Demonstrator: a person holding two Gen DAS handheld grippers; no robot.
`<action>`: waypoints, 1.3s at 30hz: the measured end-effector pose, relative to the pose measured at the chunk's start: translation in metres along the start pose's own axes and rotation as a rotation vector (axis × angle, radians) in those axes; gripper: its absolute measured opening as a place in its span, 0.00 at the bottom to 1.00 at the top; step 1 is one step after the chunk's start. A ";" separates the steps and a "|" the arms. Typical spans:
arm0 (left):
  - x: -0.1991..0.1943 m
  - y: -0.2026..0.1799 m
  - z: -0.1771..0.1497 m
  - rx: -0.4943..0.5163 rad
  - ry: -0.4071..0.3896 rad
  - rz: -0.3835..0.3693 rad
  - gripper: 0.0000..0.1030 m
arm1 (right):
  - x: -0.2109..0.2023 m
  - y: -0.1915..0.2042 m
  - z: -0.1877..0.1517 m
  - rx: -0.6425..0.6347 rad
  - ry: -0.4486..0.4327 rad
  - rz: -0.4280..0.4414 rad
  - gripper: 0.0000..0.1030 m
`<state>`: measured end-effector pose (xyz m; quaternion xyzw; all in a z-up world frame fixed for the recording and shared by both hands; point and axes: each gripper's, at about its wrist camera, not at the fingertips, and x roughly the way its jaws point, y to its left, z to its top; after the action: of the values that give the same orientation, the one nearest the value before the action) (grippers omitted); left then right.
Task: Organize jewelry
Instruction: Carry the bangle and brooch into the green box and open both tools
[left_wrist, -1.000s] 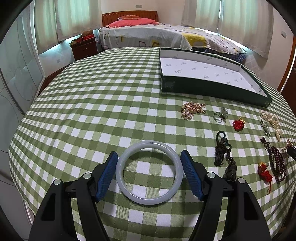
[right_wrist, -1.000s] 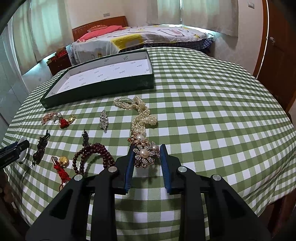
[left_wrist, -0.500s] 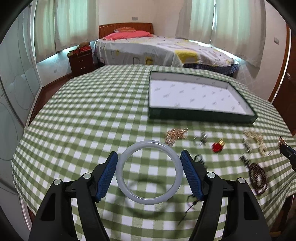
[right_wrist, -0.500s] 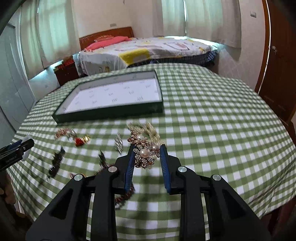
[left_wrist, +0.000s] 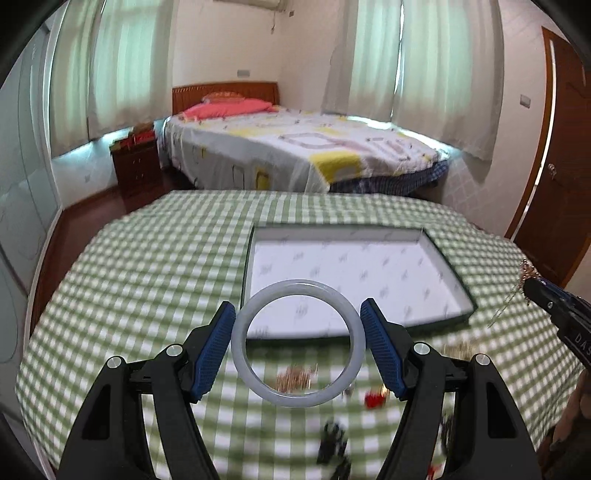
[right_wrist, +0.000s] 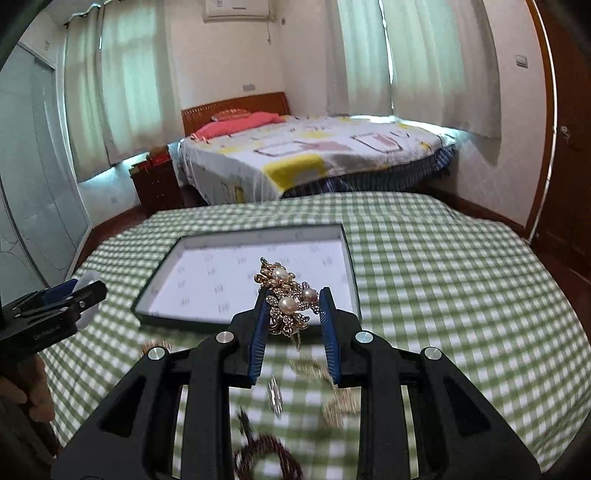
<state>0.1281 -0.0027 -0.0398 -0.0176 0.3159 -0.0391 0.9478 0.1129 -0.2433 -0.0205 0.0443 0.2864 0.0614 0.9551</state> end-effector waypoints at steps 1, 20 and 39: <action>0.003 -0.002 0.008 -0.002 -0.016 -0.002 0.66 | 0.005 0.001 0.008 -0.005 -0.011 0.007 0.26; 0.140 -0.018 0.001 -0.002 0.186 -0.010 0.66 | 0.146 -0.018 -0.002 -0.061 0.186 -0.021 0.26; 0.174 -0.047 -0.019 0.058 0.286 -0.036 0.66 | 0.177 -0.025 -0.030 -0.101 0.302 -0.057 0.26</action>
<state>0.2521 -0.0648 -0.1565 0.0101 0.4460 -0.0672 0.8925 0.2457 -0.2412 -0.1441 -0.0215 0.4243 0.0543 0.9037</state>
